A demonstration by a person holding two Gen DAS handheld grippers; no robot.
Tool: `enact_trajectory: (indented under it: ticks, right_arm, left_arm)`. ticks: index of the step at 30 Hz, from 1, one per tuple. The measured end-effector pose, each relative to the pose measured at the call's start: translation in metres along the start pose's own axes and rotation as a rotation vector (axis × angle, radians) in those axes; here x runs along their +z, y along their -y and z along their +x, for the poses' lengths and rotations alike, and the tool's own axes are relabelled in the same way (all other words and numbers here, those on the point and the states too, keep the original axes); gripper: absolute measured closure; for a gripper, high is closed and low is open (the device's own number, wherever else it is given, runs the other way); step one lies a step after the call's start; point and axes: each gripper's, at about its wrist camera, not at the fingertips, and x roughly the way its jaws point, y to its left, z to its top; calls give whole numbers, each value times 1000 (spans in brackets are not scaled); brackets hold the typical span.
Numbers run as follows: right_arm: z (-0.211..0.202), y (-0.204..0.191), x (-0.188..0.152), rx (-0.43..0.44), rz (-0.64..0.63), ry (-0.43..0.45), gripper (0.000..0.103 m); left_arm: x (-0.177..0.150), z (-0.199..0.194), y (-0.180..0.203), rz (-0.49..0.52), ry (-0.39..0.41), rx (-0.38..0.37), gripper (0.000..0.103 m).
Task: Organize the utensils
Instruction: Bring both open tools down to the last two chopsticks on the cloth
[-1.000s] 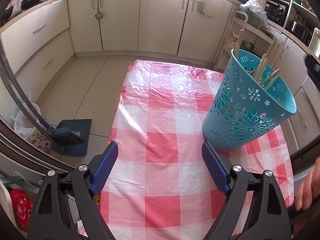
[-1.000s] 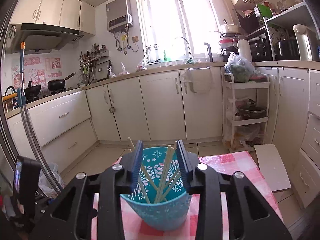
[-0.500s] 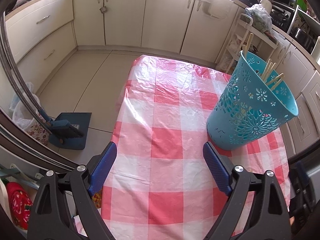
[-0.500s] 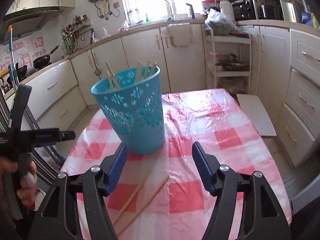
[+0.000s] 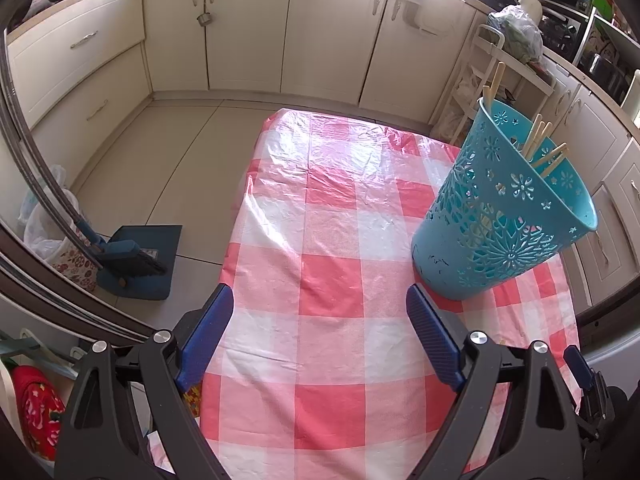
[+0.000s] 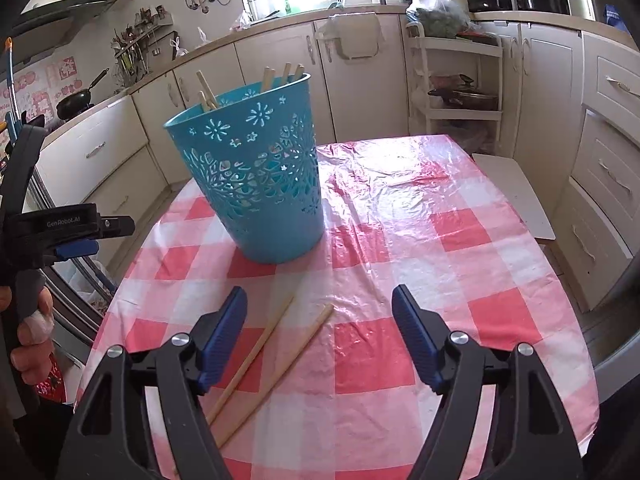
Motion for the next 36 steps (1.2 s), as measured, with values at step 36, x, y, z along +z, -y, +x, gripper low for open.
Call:
enact_trajectory:
  ticks: [36]
  right_arm:
    - [2,4,-8,9,11,-51,31]
  left_arm:
    - [-2,1,-1,0,0,1,19]
